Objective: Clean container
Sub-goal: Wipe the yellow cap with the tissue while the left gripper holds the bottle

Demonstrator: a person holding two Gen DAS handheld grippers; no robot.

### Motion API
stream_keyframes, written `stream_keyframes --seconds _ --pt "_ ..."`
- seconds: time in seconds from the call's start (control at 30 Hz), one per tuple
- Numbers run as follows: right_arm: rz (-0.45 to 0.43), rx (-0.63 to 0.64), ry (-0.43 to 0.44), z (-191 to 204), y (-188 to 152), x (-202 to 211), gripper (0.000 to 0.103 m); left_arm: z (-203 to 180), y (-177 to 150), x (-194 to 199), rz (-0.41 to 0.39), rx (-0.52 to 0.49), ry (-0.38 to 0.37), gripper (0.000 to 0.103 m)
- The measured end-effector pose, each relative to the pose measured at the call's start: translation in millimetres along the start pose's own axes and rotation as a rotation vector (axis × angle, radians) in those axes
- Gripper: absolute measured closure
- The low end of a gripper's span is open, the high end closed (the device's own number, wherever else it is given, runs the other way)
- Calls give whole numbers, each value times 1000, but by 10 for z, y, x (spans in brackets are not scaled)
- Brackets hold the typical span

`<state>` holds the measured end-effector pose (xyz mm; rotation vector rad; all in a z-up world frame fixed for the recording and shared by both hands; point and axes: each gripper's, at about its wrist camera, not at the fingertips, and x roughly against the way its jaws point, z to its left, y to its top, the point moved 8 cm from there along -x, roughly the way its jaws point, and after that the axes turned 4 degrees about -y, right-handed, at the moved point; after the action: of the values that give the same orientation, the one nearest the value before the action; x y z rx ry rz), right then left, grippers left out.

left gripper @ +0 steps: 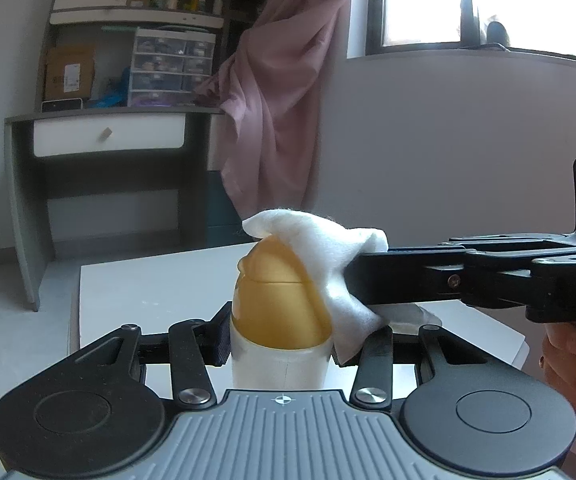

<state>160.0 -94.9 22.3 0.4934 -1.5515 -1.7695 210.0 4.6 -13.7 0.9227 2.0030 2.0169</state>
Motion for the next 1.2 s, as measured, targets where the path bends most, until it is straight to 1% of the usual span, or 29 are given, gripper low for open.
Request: stream_keyframes --seconds 0.1,0.27,0.37,0.47,0.63,0.8,0.9,1.2 --pt "-1 -5 -18 -34 -5 -2 98 -13 -3 -3 1 -3 -1 58" --pt "1 -43 -94 -212 -19 -40 98 -30 -11 4 4 -12 -2 58" --pt "-22 -57 -116 -254 7 -34 98 -36 -8 8 4 -12 -3 58" --pt "-47 -69 -118 -241 48 -39 98 -39 -10 13 4 -13 -2 58" --pt "-28 -37 -87 -142 11 -95 97 -50 -15 10 4 -20 -2 58" --pt "-13 -50 -46 -89 -31 -35 96 -54 -30 2 12 -21 3 58" --pt "1 -55 -4 -35 -52 -2 96 -63 -29 -11 16 -22 7 58" --pt "-28 -69 12 -4 40 118 96 -79 -22 9 17 -22 5 58"
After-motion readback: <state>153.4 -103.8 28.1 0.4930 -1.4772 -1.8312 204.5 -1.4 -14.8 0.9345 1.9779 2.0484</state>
